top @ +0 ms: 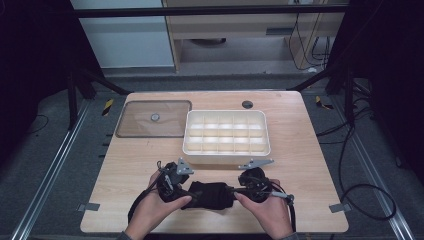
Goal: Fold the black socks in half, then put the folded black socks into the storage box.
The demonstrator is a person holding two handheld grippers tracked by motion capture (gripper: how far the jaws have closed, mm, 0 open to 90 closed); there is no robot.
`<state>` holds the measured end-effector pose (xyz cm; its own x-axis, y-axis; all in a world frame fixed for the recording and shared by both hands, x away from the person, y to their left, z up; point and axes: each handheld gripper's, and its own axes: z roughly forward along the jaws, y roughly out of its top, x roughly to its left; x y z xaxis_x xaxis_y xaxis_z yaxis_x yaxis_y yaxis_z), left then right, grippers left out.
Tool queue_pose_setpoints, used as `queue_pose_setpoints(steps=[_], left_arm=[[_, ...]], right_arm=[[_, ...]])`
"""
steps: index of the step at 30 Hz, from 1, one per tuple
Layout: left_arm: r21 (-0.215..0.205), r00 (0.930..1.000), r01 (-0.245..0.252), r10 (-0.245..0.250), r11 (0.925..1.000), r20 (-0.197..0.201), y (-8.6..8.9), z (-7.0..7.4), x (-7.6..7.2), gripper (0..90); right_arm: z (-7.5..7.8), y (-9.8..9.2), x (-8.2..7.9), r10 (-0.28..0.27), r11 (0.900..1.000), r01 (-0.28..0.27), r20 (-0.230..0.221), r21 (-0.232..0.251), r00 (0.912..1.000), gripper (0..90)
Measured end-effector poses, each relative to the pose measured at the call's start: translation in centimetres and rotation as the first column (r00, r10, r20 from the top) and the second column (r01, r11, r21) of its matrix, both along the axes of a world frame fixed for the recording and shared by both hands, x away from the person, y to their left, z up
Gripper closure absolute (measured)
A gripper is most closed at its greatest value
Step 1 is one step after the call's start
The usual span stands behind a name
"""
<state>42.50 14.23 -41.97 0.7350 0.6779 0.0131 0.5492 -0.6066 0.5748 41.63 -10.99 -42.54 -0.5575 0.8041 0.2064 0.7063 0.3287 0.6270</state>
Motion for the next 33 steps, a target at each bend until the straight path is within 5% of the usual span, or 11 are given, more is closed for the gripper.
queue_pose_setpoints(steps=[12, 33], left_arm=[[-0.027, 0.9996, -0.016, 0.016, 0.9995, -0.022, 1.9, -1.0, 0.0, 6.7], [-0.006, 0.9972, -0.036, 0.036, 0.9993, -0.066, 3.1, -2.8, -0.2, 18.8]], right_arm=[[0.1, 1.3, 1.0, -0.023, 0.999, 0.024, 0.005, -0.033, 0.9997, 28.5], [-1.4, 2.5, 2.0, -0.016, 0.999, 0.015, -0.02, -0.029, 0.9997, 42.5]])
